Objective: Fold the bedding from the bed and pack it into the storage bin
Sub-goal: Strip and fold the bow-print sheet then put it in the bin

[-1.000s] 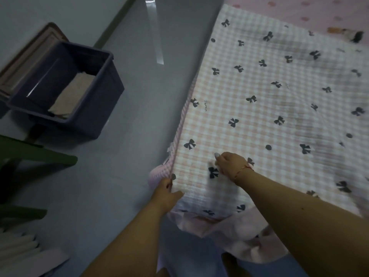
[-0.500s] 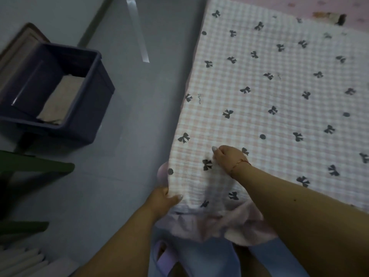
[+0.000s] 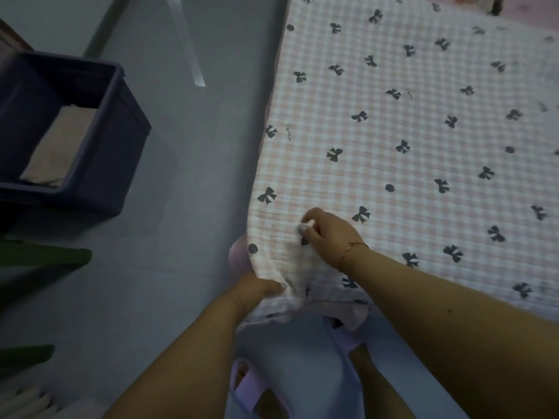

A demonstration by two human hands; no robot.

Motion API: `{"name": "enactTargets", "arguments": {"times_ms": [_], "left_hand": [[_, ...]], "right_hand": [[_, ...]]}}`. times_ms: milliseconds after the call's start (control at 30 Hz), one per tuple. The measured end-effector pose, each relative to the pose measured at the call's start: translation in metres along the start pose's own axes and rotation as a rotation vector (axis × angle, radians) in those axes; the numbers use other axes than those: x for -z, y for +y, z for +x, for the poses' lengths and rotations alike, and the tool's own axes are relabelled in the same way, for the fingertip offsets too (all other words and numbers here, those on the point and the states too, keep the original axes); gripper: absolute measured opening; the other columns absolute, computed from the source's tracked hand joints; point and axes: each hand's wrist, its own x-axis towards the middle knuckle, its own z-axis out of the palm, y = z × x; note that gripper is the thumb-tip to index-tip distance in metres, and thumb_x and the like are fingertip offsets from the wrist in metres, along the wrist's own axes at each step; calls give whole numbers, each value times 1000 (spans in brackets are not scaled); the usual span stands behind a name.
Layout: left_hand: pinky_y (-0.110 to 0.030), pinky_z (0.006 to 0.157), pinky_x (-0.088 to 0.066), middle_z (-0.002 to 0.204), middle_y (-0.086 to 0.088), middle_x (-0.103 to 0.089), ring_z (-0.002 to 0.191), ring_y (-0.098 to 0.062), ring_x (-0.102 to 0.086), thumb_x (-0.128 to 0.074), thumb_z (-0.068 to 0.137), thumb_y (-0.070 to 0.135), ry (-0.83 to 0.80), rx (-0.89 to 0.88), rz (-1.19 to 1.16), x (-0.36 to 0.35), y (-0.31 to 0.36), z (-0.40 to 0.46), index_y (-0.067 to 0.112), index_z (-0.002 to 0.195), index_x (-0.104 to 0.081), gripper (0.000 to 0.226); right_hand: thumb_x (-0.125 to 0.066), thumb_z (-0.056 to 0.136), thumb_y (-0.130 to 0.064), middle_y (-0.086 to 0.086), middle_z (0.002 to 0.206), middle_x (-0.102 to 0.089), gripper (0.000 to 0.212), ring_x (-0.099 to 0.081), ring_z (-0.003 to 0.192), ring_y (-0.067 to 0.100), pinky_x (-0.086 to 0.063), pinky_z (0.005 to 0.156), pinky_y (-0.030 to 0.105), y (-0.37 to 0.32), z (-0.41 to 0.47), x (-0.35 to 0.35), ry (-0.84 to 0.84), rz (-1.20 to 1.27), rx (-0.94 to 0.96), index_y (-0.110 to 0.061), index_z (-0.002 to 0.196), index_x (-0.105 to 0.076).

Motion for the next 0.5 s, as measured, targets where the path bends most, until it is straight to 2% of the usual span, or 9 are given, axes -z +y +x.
{"name": "enactTargets", "arguments": {"times_ms": [67,133,167,233,333,400,467,500], "left_hand": [[-31,84,-48,101,-7,-67,99,-23,-61,-67,86,10,57,-53,225,1,4,-3,2,110,-63,26],[-28,82,-47,104,-9,-65,101,-23,-60,-68,86,22,76,-85,427,3,5,-7,4,112,-63,32],[-27,82,-48,107,-11,-65,103,-25,-61,-68,85,25,59,-86,448,5,4,-9,5,111,-63,34],[-24,74,-49,98,-10,-66,94,-23,-61,-67,86,19,62,-96,427,9,2,-17,5,104,-65,22],[-21,61,-46,66,2,-66,66,-11,-59,-69,84,9,46,-94,223,17,-7,-25,-1,86,-69,10],[-15,50,-41,47,10,-58,50,-5,-53,-71,83,11,44,-71,173,16,-8,-28,7,62,-65,23],[-13,46,-39,46,9,-57,47,-2,-52,-70,86,21,41,-50,170,12,-7,-28,16,51,-58,37],[-15,48,-40,53,7,-60,52,-4,-55,-67,88,28,55,-52,183,11,-7,-26,16,56,-60,35]], "right_hand": [[-40,97,-41,-5,93,-61,36,-57,83,14,-43,77,31,-24,-1,-6,-101,25,158,-31,132,-45],[-31,96,-52,2,122,-60,45,-57,108,21,-45,93,38,-46,3,-17,-262,-129,253,-44,141,-30],[-25,95,-56,4,127,-57,48,-54,114,24,-44,97,41,-54,6,-22,-340,-243,274,-45,142,-28],[-18,95,-60,7,124,-60,55,-55,114,27,-44,96,40,-62,12,-27,-449,-409,242,-34,137,-42],[-17,96,-58,14,111,-64,67,-59,103,28,-44,89,37,-60,14,-21,-450,-502,152,-13,116,-62],[-16,97,-57,16,111,-64,71,-58,103,28,-42,87,35,-54,15,-12,-430,-514,92,-7,113,-63],[-16,98,-55,15,117,-63,69,-57,107,28,-41,90,34,-53,14,-7,-446,-472,74,-7,117,-62],[-17,98,-54,14,120,-62,66,-56,110,28,-40,94,35,-56,13,-9,-469,-421,81,-10,120,-61]]}}
